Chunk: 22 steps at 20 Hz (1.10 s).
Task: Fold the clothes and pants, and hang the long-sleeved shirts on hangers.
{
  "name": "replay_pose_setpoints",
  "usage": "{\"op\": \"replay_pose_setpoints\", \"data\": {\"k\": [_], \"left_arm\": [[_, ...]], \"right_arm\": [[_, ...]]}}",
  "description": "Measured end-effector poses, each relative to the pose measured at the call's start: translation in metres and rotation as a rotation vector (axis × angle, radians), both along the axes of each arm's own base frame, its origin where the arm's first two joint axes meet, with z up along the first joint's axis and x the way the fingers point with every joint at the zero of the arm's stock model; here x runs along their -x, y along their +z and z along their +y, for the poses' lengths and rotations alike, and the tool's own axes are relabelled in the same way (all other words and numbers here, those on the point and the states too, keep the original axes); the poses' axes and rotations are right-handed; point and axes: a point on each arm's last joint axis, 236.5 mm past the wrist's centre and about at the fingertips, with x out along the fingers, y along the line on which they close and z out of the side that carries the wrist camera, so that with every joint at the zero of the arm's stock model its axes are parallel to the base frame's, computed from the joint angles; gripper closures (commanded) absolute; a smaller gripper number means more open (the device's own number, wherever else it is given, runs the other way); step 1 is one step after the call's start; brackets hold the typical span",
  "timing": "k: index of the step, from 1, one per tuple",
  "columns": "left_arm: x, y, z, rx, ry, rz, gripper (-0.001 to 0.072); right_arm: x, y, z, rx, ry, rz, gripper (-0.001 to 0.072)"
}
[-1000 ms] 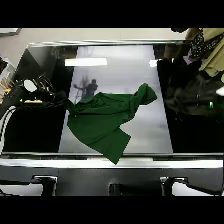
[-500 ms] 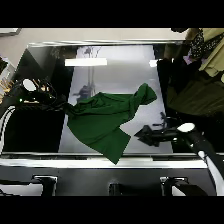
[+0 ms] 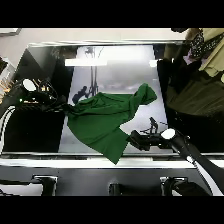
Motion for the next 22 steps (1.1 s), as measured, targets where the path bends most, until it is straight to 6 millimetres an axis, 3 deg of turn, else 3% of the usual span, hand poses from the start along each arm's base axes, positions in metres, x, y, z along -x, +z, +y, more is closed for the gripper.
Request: {"op": "replay_pose_setpoints", "data": {"k": [9, 11, 12, 13, 16, 19, 21, 22], "left_arm": [[-0.001, 0.000, 0.000, 0.000, 0.001, -0.002, 0.0689], [-0.001, 0.000, 0.000, 0.000, 0.002, -0.003, 0.0689], [-0.001, 0.000, 0.000, 0.000, 0.002, -0.003, 0.0689], [-0.001, 0.000, 0.000, 0.000, 0.002, -0.003, 0.0689], [-0.001, 0.001, 0.000, 0.000, 0.001, -0.005, 0.0689], [-0.006, 0.015, 0.000, -0.003, -0.015, -0.045, 0.0690], [-0.019, 0.043, 0.002, -0.006, -0.024, -0.124, 0.0690], [-0.028, 0.066, 0.003, -0.010, -0.028, -0.186, 0.0690]], "right_arm": [[-0.008, -0.007, 0.004, -0.014, -0.063, 0.023, 0.0341], [-0.003, -0.012, 0.012, -0.021, -0.043, 0.038, 0.0383], [-0.001, -0.014, 0.017, -0.025, -0.034, 0.035, 0.0486], [-0.002, -0.015, 0.020, -0.021, -0.026, 0.024, 0.0666], [-0.009, -0.013, 0.027, -0.017, -0.018, -0.019, 0.0683], [-0.035, 0.016, 0.036, -0.043, -0.009, -0.131, 0.0683], [-0.066, 0.059, 0.036, -0.067, -0.004, -0.263, 0.0683], [-0.084, 0.086, 0.032, -0.074, -0.008, -0.342, 0.0683]]}}
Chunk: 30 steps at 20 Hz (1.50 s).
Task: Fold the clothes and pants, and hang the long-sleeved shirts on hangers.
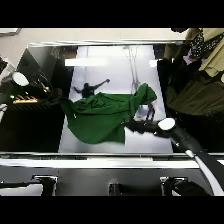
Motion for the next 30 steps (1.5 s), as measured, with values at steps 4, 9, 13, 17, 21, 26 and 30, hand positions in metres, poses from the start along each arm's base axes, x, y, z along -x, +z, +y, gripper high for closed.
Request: {"op": "replay_pose_setpoints", "data": {"k": [4, 9, 13, 17, 21, 26, 30], "left_arm": [[-0.029, 0.134, 0.011, -0.019, 0.006, -0.332, 0.0690], [0.017, 0.327, 0.015, -0.041, 0.021, -0.777, 0.0690], [0.101, 0.422, 0.014, -0.043, 0.053, -1.009, 0.0690], [0.163, 0.463, 0.024, -0.051, 0.128, -1.125, 0.0690], [0.175, 0.467, 0.033, -0.049, 0.184, -1.133, 0.0690], [0.091, 0.383, 0.041, -0.077, 0.188, -0.888, 0.0690], [-0.012, 0.235, 0.037, -0.115, 0.109, -0.541, 0.0690]], "right_arm": [[-0.062, 0.159, -0.047, -0.005, -0.064, -0.390, 0.0683], [-0.023, 0.374, -0.098, 0.099, -0.107, -0.898, 0.0683], [0.055, 0.483, -0.129, 0.245, -0.201, -1.184, 0.0683], [0.100, 0.532, -0.160, 0.321, -0.353, -1.291, 0.0683], [0.086, 0.537, -0.179, 0.330, -0.445, -1.255, 0.0683], [-0.029, 0.448, -0.182, 0.368, -0.391, -0.924, 0.0683], [-0.139, 0.298, -0.175, 0.399, -0.274, -0.520, 0.0682]]}}
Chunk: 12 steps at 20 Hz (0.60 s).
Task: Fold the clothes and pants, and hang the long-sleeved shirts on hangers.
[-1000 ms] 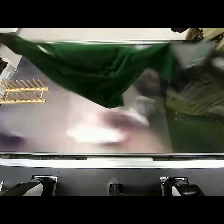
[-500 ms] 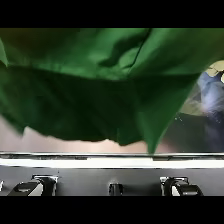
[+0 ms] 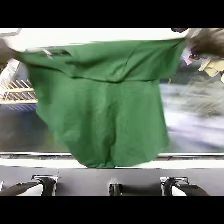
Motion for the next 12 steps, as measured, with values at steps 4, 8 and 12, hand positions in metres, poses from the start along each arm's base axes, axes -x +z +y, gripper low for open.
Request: {"op": "replay_pose_setpoints", "data": {"k": [4, 8, 12], "left_arm": [[-0.067, -0.161, -0.015, -0.006, -0.046, 0.292, 0.0690], [-0.088, -0.264, -0.031, 0.008, -0.076, 0.449, 0.0690], [-0.090, -0.300, -0.041, 0.024, -0.089, 0.503, 0.0690]], "right_arm": [[-0.069, -0.157, 0.009, -0.048, 0.023, 0.315, 0.0682], [-0.099, -0.270, 0.024, -0.149, 0.026, 0.494, 0.0669], [-0.102, -0.319, 0.036, -0.218, 0.050, 0.574, 0.0420]]}}
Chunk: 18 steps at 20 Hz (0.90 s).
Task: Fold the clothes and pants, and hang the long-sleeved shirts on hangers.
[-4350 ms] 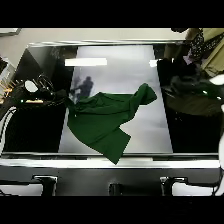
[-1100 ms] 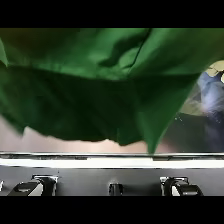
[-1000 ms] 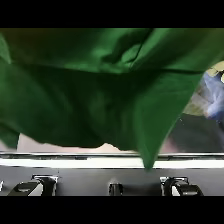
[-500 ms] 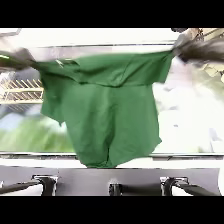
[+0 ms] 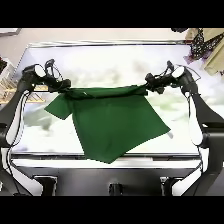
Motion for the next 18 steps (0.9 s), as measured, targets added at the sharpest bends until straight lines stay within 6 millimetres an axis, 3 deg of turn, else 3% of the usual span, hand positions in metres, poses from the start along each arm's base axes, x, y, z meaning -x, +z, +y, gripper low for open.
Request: {"op": "replay_pose_setpoints", "data": {"k": [2, 4, 5, 8, 10, 13, 15, 18], "left_arm": [[-0.001, -0.003, -0.001, 0.005, -0.001, 0.006, 0.0689], [0.001, -0.003, -0.002, 0.006, -0.005, 0.017, 0.0689], [0.002, -0.003, -0.002, 0.008, -0.007, 0.025, 0.0689], [0.010, -0.002, -0.003, 0.010, -0.018, 0.060, 0.0689], [0.017, -0.003, -0.003, 0.009, -0.026, 0.091, 0.0690], [0.027, -0.004, -0.003, 0.010, -0.037, 0.131, 0.0690], [0.031, -0.004, -0.004, 0.009, -0.042, 0.148, 0.0689], [0.035, -0.005, -0.004, 0.009, -0.046, 0.167, 0.0689]], "right_arm": [[0.005, 0.002, -0.007, -0.006, 0.032, 0.004, 0.0411], [0.017, 0.014, -0.028, 0.011, 0.073, 0.007, 0.0362], [0.025, 0.022, -0.044, 0.031, 0.089, 0.011, 0.0294], [0.060, 0.043, -0.108, 0.110, 0.092, 0.042, 0.0285], [0.093, 0.047, -0.144, 0.129, 0.066, 0.088, 0.0234], [0.156, 0.025, -0.171, 0.113, 0.025, 0.194, 0.0234], [0.194, 0.004, -0.172, 0.090, 0.013, 0.258, 0.0234], [0.231, -0.024, -0.164, 0.066, 0.004, 0.315, 0.0236]]}}
